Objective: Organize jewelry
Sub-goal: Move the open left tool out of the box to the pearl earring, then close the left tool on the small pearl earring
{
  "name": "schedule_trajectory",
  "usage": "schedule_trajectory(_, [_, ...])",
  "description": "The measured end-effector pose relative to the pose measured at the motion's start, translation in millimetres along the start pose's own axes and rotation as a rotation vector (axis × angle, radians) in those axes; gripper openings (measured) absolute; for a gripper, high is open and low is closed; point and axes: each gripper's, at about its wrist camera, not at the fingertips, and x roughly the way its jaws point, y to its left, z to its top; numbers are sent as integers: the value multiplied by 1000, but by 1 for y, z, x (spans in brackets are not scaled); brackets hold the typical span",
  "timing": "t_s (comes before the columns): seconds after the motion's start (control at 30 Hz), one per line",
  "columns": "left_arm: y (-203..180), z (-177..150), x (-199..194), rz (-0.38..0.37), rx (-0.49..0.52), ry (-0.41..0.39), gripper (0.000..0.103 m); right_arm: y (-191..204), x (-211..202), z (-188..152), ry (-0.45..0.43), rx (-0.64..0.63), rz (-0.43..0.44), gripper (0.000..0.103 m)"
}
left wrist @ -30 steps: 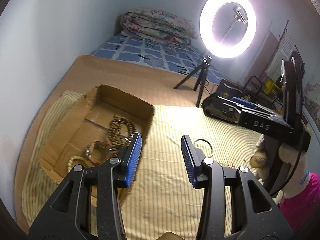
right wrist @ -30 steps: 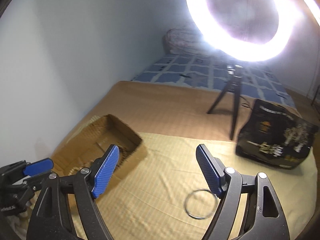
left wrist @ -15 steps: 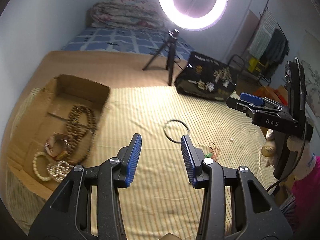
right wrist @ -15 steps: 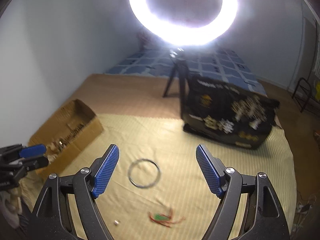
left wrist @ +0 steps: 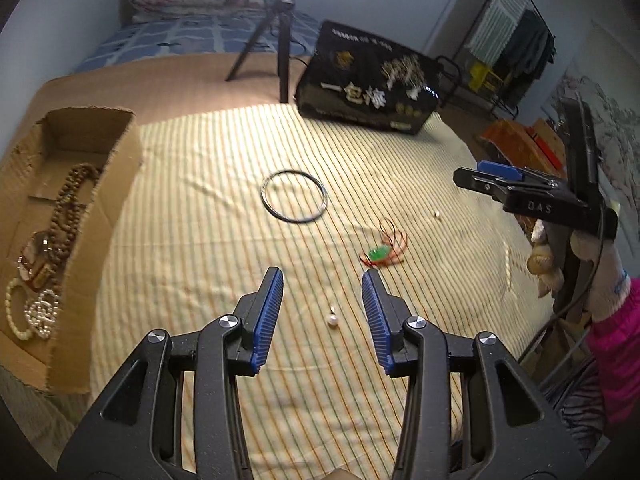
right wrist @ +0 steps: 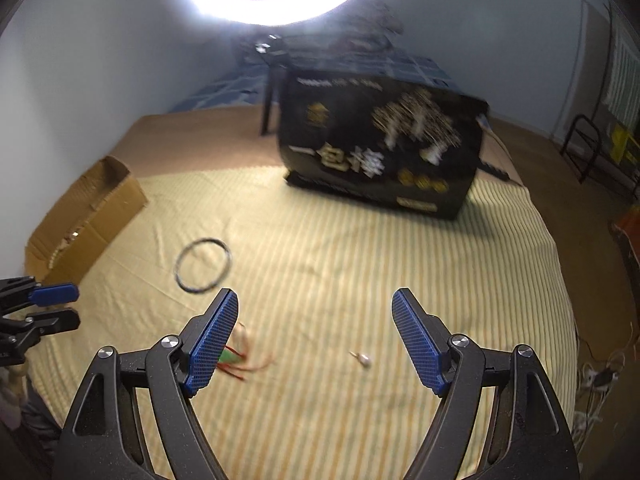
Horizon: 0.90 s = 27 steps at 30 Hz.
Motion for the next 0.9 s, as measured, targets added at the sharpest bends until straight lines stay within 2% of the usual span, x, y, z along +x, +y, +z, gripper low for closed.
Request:
schedule_trajectory(0.27, [-14, -15, 21, -7, 38, 54, 41, -27, 28, -27, 96, 31, -37, 79])
schedule_trajectory(0.33, [-17, -20, 27, -7, 52, 70, 35, -30, 35, -32, 115, 30, -46, 79])
schedule_trajectory(0.63, [-18, -30, 47, 8, 80, 128, 30, -36, 52, -46, 136, 12, -49, 79])
schedule_trajectory(0.73, [-18, -29, 52, 11, 82, 140, 30, -36, 55, -47, 140, 1, -38, 69])
schedule_trajectory(0.9, [-20, -29, 60, 17, 89, 158, 25, -35, 62, -48, 150, -20, -40, 68])
